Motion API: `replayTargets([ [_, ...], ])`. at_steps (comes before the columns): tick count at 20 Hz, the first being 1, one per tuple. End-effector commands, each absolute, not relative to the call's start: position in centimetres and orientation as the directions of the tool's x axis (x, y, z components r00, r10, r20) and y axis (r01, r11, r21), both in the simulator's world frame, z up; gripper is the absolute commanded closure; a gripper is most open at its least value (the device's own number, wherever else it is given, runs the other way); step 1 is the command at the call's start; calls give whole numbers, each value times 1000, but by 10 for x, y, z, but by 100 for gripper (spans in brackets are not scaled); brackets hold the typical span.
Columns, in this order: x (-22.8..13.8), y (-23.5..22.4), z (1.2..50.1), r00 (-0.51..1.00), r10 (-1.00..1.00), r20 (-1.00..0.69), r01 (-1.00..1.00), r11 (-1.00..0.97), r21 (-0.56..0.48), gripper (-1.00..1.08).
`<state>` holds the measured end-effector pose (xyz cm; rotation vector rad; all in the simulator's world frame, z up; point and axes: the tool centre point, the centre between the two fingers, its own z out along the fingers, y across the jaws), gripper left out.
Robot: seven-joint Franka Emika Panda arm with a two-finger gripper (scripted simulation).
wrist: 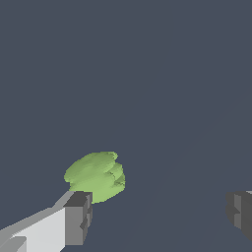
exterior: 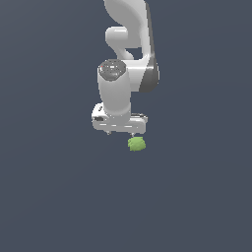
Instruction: Pick up the object and move it to a goal position.
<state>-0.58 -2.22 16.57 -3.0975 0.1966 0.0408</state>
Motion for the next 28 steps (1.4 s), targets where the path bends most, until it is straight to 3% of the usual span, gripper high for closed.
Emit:
replayTargets([
  [1, -6, -21, 164, 989, -143, -29, -144, -989, -35, -92],
  [14, -10, -6, 151, 938, -346, -32, -347, -938, -26, -92],
  [28, -17, 16, 130, 773, -634, -30, -634, -773, -11, -92],
])
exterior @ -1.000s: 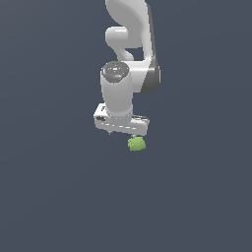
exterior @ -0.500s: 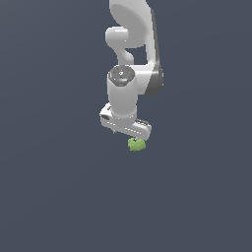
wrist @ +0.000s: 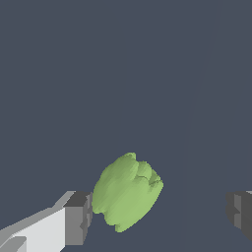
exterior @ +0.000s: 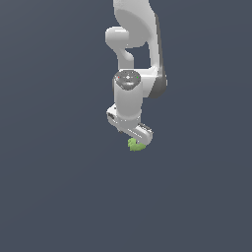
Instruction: Pick up the object and move it to a goal position.
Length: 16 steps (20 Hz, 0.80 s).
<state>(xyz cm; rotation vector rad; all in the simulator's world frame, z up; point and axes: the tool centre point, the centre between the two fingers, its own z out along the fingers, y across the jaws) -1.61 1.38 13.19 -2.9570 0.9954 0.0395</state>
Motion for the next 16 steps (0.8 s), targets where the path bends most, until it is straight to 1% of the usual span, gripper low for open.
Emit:
replayTargets([
  [1, -18, 18, 128, 758, -652, -29, -652, -758, -10, -92],
  [16, -27, 39, 107, 481, -876, -16, -877, -481, 1, -92],
])
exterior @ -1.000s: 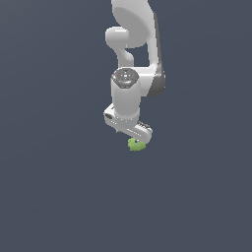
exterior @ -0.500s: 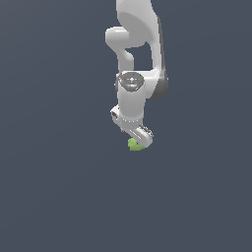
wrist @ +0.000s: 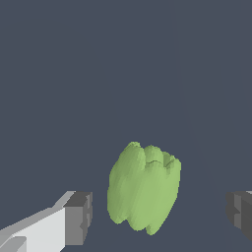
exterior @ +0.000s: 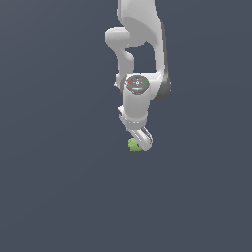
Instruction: Pick up the object and move it to a goal position.
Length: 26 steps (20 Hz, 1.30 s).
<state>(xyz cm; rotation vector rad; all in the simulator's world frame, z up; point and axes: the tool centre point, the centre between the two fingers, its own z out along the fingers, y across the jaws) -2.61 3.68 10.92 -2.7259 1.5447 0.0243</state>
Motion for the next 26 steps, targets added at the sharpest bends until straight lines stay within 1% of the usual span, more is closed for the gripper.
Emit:
replayTargets([
  [1, -28, 40, 106, 460, -888, -15, -888, -460, 1, -92],
  [8, -32, 48, 98, 325, -946, -7, -946, -325, 2, -92],
  [14, -35, 52, 93, 249, -969, -2, -969, -249, 1, -92],
  [20, -36, 54, 92, 213, -977, 0, -977, -213, 0, -92],
  [26, -36, 54, 89, 215, -977, 0, -977, -215, 0, -92],
])
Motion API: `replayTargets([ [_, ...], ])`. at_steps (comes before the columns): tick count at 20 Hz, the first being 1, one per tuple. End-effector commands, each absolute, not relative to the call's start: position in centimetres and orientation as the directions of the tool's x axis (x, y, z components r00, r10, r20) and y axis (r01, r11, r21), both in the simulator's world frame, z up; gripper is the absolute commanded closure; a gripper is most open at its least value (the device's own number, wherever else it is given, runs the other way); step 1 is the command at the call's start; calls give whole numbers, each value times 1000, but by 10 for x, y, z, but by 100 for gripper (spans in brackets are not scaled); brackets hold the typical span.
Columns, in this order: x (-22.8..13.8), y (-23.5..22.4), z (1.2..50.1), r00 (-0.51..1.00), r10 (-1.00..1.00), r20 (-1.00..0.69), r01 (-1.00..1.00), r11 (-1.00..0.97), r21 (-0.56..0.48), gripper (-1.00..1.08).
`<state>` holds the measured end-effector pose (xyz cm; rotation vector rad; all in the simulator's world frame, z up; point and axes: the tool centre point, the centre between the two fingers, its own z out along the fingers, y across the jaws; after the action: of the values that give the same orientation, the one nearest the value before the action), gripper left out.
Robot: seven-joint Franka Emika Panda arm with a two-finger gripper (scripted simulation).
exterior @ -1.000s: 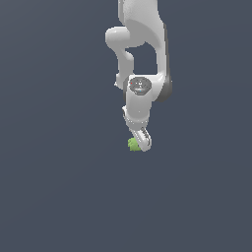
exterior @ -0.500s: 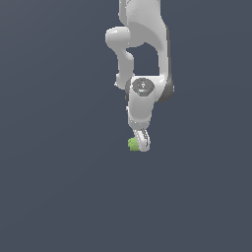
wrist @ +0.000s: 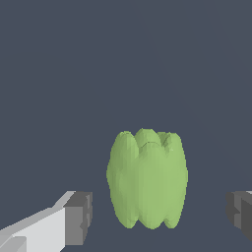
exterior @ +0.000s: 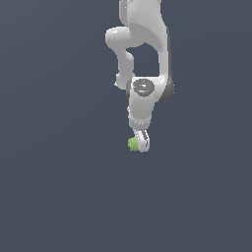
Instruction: Pick up the object and move it to a goal position.
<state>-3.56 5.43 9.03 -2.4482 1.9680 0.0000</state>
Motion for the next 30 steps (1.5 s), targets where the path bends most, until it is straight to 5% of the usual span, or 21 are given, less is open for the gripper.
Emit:
replayTargets([
  [1, -36, 54, 86, 214, -977, 0, -977, -214, 0, -92],
  [15, -36, 54, 41, 211, -978, 0, -978, -211, 0, -92],
  [16, -36, 54, 41, 211, -978, 0, -978, -211, 0, 108],
  [30, -33, 54, 50, 211, -978, 0, -977, -211, -9, 108],
])
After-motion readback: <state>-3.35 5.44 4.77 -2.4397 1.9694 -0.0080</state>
